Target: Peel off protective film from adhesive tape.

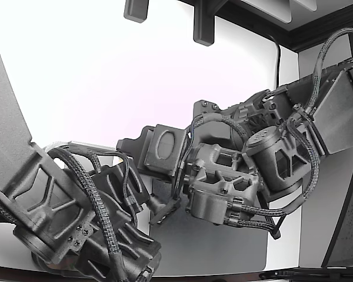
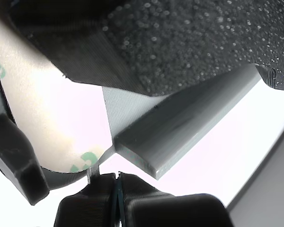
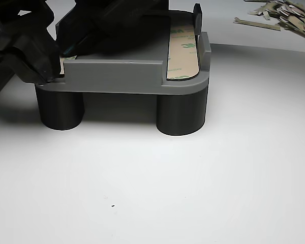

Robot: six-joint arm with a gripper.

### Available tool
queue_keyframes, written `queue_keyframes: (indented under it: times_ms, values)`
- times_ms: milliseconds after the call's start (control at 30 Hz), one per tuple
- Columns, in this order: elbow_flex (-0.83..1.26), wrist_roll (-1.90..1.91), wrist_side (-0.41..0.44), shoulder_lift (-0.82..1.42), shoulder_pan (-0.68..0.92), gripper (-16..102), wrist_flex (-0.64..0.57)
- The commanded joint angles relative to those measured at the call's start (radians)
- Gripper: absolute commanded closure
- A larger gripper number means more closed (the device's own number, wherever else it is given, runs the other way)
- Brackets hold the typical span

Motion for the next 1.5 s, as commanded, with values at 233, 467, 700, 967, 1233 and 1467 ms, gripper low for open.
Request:
queue_keyframes:
  times_ms: [233, 467, 700, 967, 1233, 1467]
  values:
    - [-0.02, 0.003, 0.008, 0.028, -0.011, 97, -0.02]
    - [-0.012, 0.0, 0.009, 0.029, -0.011, 97, -0.031]
    - [0.003, -0.003, 0.012, 0.037, -0.011, 97, -0.051]
    - [0.002, -0.003, 0.014, 0.037, -0.011, 97, -0.051]
    - [0.002, 0.002, 0.012, 0.04, -0.011, 97, -0.041]
    - [-0.009, 0.011, 0.0, 0.044, -0.009, 97, -0.009]
